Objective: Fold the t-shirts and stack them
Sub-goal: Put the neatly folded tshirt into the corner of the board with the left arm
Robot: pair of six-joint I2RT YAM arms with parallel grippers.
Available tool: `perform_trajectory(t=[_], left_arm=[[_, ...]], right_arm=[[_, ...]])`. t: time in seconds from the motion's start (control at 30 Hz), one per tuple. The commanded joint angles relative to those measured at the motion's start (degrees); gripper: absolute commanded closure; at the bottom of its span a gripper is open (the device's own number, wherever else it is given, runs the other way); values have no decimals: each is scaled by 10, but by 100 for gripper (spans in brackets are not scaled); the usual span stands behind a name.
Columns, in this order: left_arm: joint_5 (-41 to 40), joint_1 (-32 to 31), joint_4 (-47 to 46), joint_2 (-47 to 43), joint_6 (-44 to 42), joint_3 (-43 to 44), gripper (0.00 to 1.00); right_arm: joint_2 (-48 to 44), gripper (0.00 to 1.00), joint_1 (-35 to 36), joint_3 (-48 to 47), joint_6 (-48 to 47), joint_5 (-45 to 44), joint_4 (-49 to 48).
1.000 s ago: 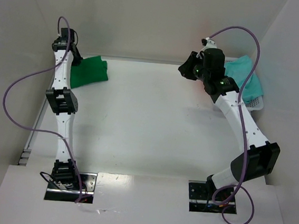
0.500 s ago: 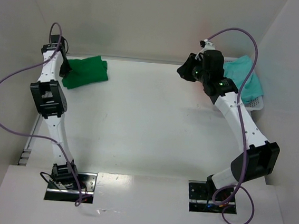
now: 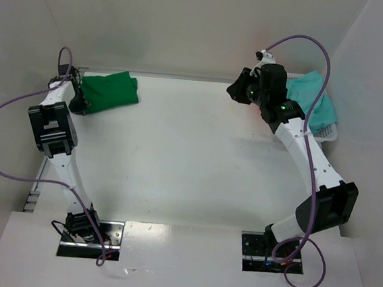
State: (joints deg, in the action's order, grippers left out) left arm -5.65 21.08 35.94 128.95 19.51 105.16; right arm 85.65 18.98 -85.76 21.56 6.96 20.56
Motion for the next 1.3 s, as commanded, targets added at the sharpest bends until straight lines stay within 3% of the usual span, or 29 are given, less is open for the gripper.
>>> perform_trajectory(t=[0.0,0.3,0.4,0.57,0.8,1.27], left_arm=[[47,-3,-29,-45,-1,27,84],[99,-3,-67,-66,11,27,57],[120,-3,-83,-44,25,27,57],[126,-3,-94,-6,44,21,66],[58,-3,-93,7,49,2,82],[-16,14,-75,-10,26,-9,84]], right_arm=[[-20,75,2,2,-4,5,-17],[-20,75,2,2,1,5,-17],[-20,75,2,8,1,5,-17],[-20,75,2,8,1,-6,-11],[-8,75,2,2,1,-6,-6],[-14,75,2,13,1,-6,-11]])
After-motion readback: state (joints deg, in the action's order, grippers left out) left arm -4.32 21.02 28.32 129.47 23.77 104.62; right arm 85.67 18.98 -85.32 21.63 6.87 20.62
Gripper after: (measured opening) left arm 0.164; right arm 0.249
